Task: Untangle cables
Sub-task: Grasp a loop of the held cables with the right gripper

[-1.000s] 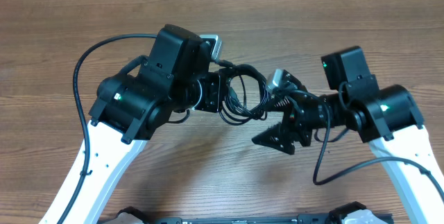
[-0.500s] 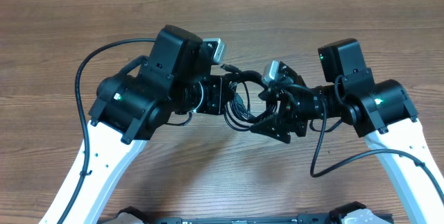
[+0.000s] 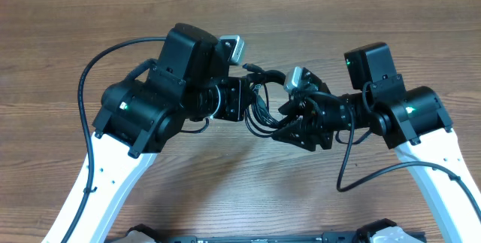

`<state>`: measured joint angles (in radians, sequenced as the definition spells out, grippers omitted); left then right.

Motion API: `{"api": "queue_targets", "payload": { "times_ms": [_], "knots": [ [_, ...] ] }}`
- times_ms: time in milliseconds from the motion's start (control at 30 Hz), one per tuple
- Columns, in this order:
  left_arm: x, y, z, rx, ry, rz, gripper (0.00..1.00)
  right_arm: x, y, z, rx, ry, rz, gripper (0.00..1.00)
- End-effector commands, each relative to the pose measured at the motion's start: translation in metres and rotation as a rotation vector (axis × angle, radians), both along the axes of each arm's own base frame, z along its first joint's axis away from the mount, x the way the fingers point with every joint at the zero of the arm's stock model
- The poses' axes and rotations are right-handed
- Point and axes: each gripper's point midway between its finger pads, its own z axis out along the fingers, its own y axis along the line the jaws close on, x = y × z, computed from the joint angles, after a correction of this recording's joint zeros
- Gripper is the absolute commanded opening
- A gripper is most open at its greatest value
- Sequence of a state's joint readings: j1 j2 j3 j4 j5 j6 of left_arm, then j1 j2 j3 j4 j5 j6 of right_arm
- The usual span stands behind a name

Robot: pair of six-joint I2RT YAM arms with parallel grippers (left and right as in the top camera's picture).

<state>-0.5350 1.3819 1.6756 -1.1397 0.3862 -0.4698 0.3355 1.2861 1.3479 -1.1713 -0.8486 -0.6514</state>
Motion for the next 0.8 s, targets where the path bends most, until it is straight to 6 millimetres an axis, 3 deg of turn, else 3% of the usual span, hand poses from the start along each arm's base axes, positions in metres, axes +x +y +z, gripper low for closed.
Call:
{"api": "queue_targets", "payload": {
  "times_ms": [0,100,167,233,300,600,767],
  "knots": [
    [-0.003,-0.004,0.023,-0.059,-0.037,-0.007,0.04,-0.003,0.003,0.001,0.016,0.007,0.017,0.61],
    [-0.002,-0.004,0.024,-0.065,-0.039,-0.003,0.04,-0.003,0.003,0.001,0.016,0.007,0.017,0.55],
    [-0.002,-0.005,0.025,-0.066,-0.041,-0.003,0.04,-0.003,0.003,0.001,0.015,0.007,0.017,0.26],
    [-0.002,-0.004,0.025,-0.066,-0.042,-0.003,0.04,-0.003,0.003,0.001,0.015,0.007,0.017,0.11],
    [-0.002,-0.004,0.025,-0.066,-0.042,-0.002,0.04,-0.003,0.003,0.001,0.015,0.007,0.017,0.04],
    [0.004,0.006,0.022,-0.056,-0.029,0.031,0.04,-0.001,0.001,0.000,0.003,0.003,0.006,0.04],
    [0.004,0.023,0.012,-0.017,0.009,0.064,0.04,0.026,-0.014,-0.004,-0.038,0.018,-0.152,0.04]
  ]
}}
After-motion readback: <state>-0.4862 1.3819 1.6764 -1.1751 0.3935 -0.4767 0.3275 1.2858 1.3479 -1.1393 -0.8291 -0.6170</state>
